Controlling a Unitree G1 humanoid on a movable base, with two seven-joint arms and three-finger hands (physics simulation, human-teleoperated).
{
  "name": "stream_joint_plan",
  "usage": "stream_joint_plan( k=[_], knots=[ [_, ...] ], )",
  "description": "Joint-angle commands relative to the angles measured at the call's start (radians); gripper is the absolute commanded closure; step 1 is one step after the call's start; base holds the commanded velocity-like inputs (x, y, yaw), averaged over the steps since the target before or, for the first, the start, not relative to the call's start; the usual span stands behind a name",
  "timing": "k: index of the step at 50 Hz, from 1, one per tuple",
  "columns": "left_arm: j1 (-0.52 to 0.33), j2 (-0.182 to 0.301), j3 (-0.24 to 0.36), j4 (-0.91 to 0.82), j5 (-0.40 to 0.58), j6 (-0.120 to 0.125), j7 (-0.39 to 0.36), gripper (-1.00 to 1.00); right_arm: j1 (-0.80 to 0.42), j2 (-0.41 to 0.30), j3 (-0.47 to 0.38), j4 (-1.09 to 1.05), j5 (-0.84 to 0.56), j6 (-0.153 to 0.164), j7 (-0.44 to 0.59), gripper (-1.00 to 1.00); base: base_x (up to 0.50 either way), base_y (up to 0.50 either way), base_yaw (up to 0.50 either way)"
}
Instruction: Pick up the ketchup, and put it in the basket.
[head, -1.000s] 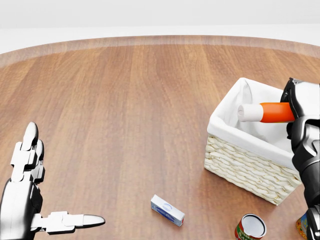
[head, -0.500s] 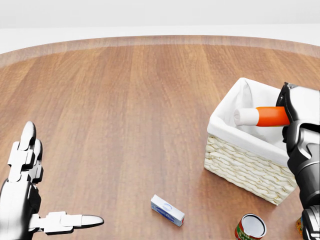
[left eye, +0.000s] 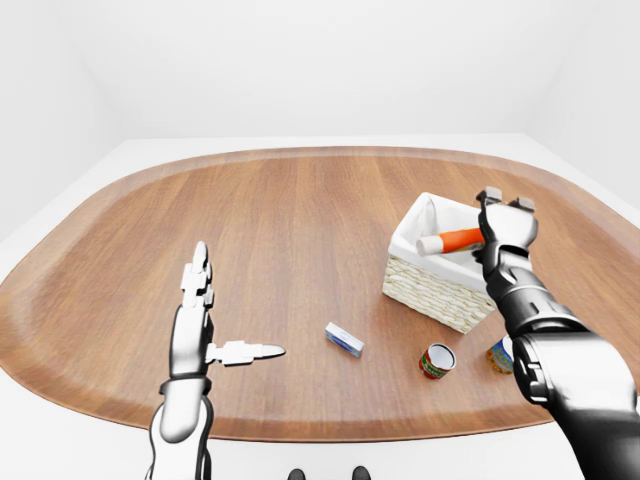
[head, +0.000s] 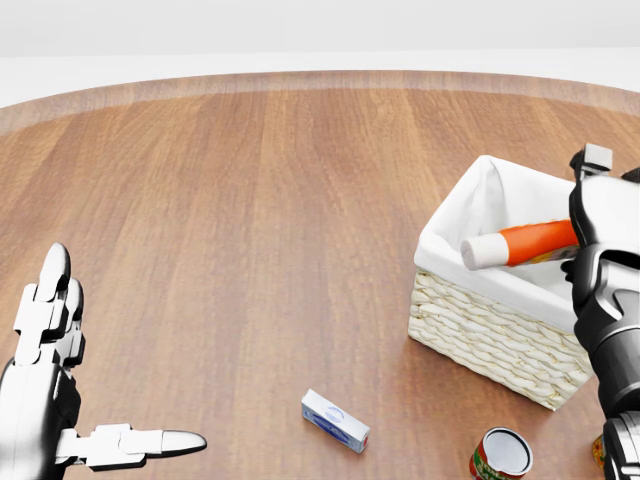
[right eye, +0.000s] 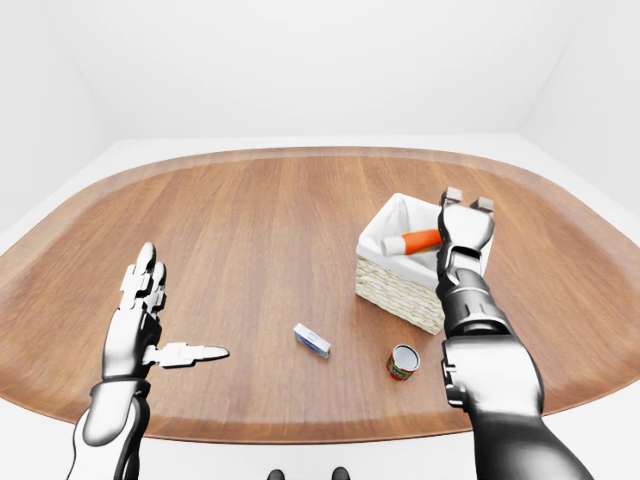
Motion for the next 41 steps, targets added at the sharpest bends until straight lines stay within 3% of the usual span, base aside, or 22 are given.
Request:
stream_joint_plan(
  k=[1,12,27,37,41],
  knots=[
    [0.002,-0.001,0.001,-0.003,0.000,0.000,-0.001,-1.00,-0.010,-0.004,-0.005,-0.008,0.005,0.000,-0.019,-1.00,0.00,0.00,0.00],
    [0.005,-0.001,-0.002,-0.006,0.001,-0.001,-0.001,-1.00,-0.019,-0.010,-0.002,-0.017,0.003,0.000,-0.020,-1.00,0.00,0.00,0.00],
    [0.013,-0.003,-0.003,-0.015,0.001,-0.004,-0.004,-1.00,-0.057,-0.075,-0.016,-0.103,0.007,0.000,0.035,-1.00,0.00,0.00,0.00],
    [0.017,-0.004,-0.001,-0.022,-0.001,-0.005,-0.008,-1.00,-0.055,-0.109,-0.034,-0.199,-0.001,0.000,0.090,-1.00,0.00,0.00,0.00],
    [0.019,-0.004,0.002,-0.029,-0.004,-0.001,-0.010,-1.00,-0.029,-0.120,-0.050,-0.326,-0.020,0.000,0.156,-1.00,0.00,0.00,0.00]
  ],
)
